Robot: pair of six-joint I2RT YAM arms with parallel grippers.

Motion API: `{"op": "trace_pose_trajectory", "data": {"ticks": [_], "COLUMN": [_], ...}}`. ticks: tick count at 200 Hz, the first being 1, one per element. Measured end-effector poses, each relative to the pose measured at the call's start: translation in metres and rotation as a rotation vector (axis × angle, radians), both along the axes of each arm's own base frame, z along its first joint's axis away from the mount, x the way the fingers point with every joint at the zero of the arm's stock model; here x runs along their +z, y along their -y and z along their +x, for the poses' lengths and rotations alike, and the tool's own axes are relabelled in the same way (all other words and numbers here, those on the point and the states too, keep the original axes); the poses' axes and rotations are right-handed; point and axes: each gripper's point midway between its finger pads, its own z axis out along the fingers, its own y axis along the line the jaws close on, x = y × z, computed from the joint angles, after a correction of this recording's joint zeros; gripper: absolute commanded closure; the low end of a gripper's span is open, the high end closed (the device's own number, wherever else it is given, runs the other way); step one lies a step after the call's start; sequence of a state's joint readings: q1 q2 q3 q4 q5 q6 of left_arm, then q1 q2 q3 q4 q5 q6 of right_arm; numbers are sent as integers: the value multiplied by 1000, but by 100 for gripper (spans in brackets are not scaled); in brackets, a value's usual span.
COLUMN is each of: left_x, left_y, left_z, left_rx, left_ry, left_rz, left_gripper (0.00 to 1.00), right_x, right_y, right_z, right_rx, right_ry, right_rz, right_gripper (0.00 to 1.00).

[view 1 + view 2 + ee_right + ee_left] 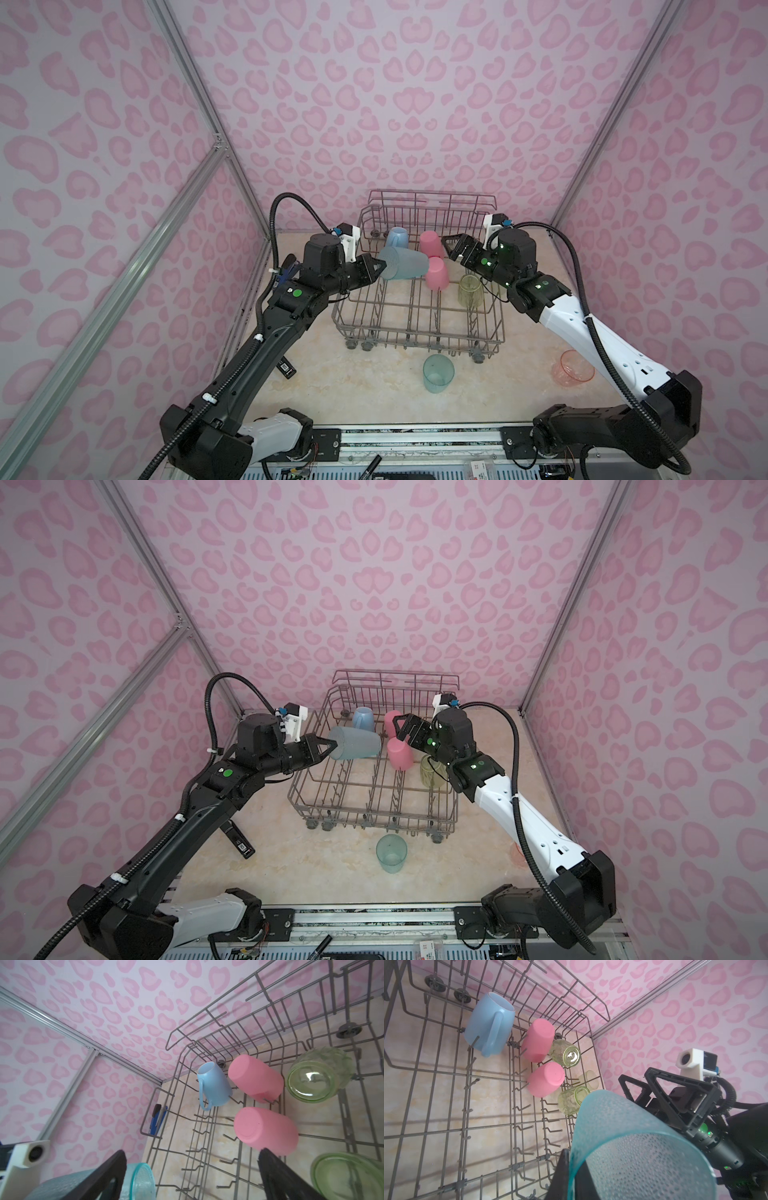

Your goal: Load the cups into the dish rack

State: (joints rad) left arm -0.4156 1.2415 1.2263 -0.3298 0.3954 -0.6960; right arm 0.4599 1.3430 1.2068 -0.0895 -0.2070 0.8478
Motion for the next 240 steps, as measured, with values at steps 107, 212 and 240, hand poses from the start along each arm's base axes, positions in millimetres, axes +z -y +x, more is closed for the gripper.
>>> {"op": "trace_pose_trajectory", "data": {"ticks": [107,212,240], "left_x": [14,32,28], "left_y": [8,26,30], "left_z": [53,69,68], "left_rx": [2,-57,-75], "left_ry": [280,448,445], "left_rz": [-68,-177,-188], "left_gripper": [97,97,97], "right_x": [27,22,20], "right_y": [-24,-81,-89], "right_z": [30,38,36], "right_rx": [-135,-82,-76], "right_ry": [-241,-407,-419], "right_rz": [536,657,670], "right_gripper": [6,7,10]}}
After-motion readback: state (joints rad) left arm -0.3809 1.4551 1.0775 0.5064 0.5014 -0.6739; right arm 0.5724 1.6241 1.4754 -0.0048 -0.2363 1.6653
